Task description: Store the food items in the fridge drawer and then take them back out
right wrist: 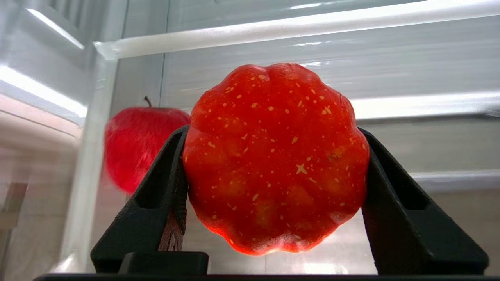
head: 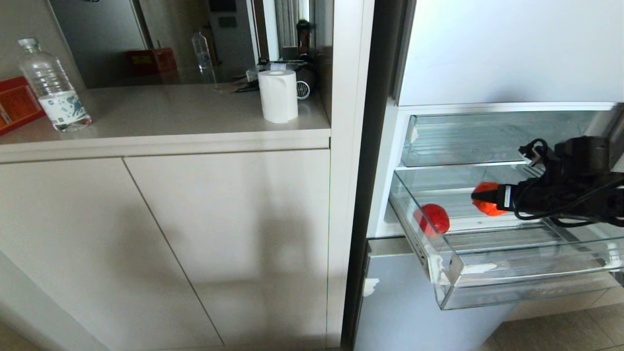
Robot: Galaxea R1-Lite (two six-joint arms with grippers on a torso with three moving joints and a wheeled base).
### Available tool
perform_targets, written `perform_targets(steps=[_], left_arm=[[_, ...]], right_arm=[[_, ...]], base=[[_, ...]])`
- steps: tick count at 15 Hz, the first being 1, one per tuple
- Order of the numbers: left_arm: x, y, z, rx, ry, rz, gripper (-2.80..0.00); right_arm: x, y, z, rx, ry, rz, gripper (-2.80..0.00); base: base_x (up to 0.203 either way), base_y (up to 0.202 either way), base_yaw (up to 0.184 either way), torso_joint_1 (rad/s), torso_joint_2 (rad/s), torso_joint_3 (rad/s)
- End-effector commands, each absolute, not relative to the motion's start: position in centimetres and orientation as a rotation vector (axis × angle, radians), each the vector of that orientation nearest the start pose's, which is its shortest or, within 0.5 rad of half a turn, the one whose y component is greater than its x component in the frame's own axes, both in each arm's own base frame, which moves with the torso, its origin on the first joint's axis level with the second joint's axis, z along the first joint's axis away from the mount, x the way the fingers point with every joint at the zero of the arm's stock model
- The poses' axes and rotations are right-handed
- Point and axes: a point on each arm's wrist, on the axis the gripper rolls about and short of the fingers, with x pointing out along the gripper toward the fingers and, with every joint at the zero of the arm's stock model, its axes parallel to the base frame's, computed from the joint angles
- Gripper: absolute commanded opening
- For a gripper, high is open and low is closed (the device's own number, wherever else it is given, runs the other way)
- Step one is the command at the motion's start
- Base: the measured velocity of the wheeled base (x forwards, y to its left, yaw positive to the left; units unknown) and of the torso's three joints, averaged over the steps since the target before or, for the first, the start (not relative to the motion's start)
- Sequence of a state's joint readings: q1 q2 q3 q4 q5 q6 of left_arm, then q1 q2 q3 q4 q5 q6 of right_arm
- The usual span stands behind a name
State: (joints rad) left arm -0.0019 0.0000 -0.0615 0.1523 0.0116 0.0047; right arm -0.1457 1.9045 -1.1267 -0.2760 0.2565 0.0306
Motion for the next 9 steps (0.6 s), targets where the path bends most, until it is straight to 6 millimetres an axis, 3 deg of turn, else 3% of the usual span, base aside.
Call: perform_targets(steps=[1,4,5,9], left_arm=[[-2.8,0.0,7.7,0.005,0.091,0.011,-2.80],[-2.8,0.0,7.7,0.005,0.091,0.011,-2.80],[-2.8,0.0,7.7,0.005,0.091,0.011,-2.80],[-2.8,0.0,7.7,0.005,0.091,0.011,-2.80]], right_arm=[[38.2,-4.4,14.0,0.137,0.548,0.112,-2.80],[39.3,-4.5,13.2,0.131,0.546,0.082,-2.80],[39.5,-4.6,13.0,0.131,0.549,0.066,0.00],[39.1,-4.6,14.0,0.155,0.524,0.045,0.00]], base=[[0.000,0.000,0.000,0.000,0.00,0.000],[0.000,0.000,0.000,0.000,0.00,0.000],[0.000,0.000,0.000,0.000,0.00,0.000],[0.000,0.000,0.000,0.000,0.00,0.000]])
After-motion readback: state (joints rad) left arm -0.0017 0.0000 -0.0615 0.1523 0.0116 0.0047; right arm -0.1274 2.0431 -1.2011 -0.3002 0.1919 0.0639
